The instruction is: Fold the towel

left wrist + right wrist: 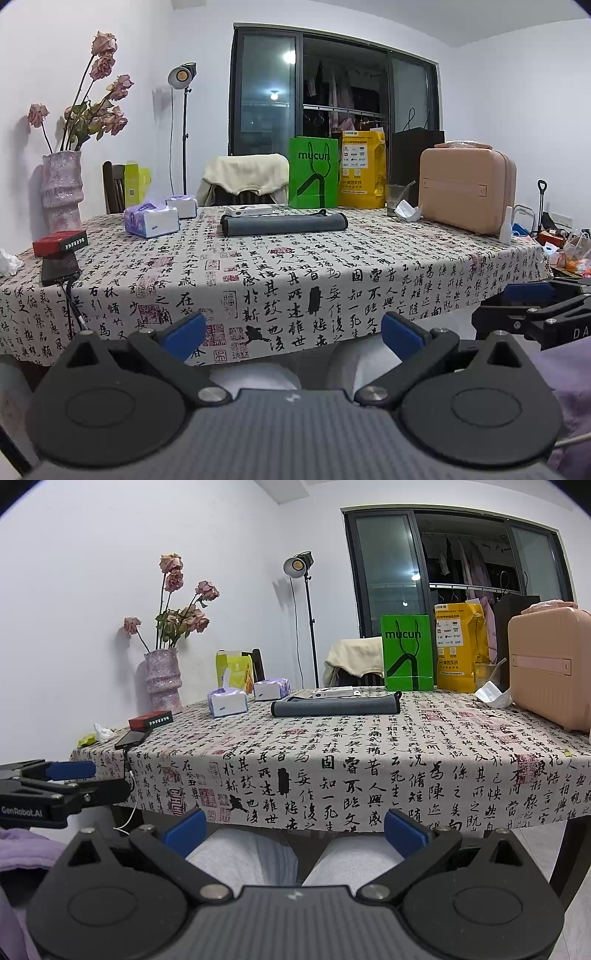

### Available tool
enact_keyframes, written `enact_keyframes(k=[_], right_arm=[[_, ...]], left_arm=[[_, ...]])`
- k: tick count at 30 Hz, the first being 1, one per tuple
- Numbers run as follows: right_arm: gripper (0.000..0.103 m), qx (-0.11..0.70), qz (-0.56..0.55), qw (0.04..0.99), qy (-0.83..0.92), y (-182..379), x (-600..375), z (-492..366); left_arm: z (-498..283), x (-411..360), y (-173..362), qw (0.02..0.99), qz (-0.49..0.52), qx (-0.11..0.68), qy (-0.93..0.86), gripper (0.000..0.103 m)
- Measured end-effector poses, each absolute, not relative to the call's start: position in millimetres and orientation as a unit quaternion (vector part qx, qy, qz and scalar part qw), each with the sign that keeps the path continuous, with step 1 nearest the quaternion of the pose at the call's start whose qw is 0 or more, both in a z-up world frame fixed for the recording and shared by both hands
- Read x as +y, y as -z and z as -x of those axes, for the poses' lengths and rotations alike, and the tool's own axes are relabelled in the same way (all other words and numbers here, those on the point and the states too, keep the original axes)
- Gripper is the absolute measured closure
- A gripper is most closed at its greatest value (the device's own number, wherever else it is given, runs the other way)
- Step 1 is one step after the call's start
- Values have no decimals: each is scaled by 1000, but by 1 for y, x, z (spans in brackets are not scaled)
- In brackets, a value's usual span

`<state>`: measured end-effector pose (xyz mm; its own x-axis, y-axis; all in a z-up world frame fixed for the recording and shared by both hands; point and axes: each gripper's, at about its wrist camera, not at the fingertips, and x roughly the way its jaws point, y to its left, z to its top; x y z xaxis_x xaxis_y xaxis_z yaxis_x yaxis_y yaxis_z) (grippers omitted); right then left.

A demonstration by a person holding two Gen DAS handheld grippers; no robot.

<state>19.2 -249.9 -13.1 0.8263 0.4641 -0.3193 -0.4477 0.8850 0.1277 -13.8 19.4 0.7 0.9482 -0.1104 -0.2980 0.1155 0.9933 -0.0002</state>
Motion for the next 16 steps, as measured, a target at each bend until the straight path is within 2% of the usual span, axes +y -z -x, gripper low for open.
enact_keyframes(k=[16], right_arm=[[0, 176, -25, 954, -240, 15, -248, -20]], left_arm=[[14, 21, -1, 986, -6, 155, 55, 0]])
